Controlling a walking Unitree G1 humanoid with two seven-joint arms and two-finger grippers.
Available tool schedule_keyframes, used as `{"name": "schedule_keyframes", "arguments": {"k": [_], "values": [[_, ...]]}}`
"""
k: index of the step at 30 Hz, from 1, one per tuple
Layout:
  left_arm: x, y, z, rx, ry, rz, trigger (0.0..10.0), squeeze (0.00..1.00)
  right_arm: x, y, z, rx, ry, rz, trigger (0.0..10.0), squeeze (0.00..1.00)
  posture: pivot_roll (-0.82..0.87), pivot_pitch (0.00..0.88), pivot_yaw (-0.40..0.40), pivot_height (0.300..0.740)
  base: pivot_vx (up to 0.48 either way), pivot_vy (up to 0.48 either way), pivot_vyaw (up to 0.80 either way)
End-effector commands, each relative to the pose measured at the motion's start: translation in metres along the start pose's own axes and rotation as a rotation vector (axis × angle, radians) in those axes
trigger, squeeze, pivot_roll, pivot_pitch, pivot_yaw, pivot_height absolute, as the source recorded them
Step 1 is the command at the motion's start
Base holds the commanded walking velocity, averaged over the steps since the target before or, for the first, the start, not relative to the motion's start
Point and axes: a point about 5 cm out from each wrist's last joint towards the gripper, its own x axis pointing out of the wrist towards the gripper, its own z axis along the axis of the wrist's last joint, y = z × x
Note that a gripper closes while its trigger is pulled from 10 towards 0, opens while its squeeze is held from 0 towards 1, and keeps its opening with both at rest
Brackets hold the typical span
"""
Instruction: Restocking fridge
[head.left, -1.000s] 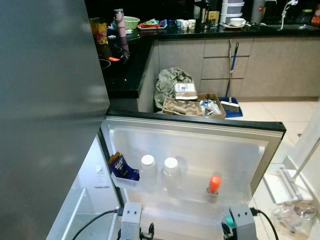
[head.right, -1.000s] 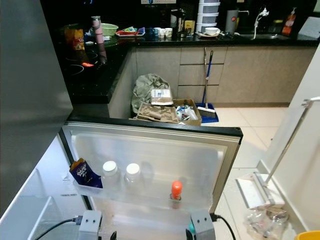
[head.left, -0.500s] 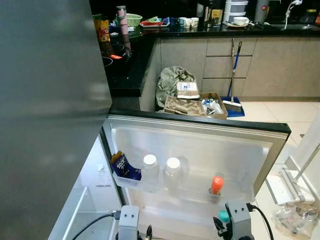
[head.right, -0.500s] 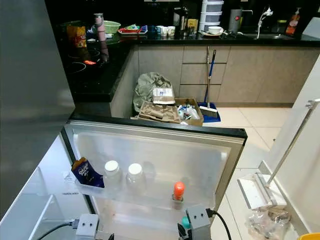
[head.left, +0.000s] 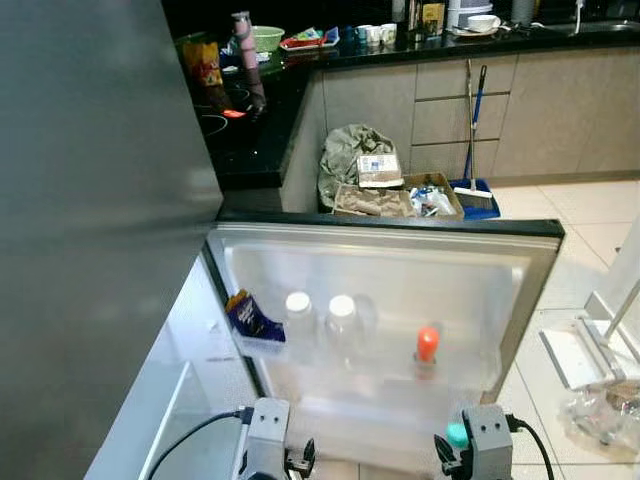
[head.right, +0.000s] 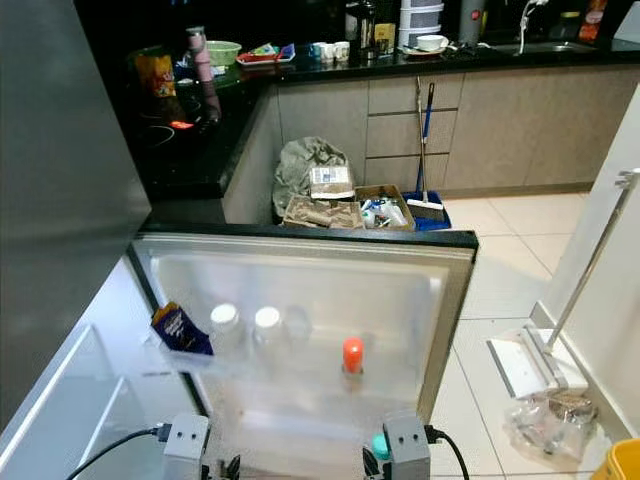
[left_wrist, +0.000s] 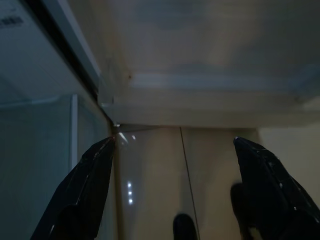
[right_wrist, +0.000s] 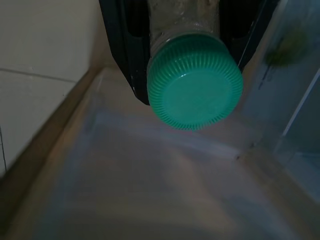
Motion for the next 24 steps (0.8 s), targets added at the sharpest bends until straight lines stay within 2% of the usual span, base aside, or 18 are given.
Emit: {"name": "schedule_keyframes", "arguments": {"k": [1, 24], "values": [[-0.0038, 0.007, -0.0092, 0.028, 0.047, 0.017, 10.0, 0.0, -0.002, 0.0002, -0.0003, 0.003, -0.016, -0.001, 10.0, 0.0, -0.07, 0.104, 0.076, 0.74, 0.0, 0.0, 0.0], [-0.0041, 0.0074, -0.0098, 0.024, 0.06, 0.024, 10.0, 0.0, -0.0019, 0.0024, 0.0004, -0.003, -0.016, 0.01, 10.0, 0.0, -0.07, 0.108, 0.079, 0.74, 0.0, 0.0, 0.0]]}}
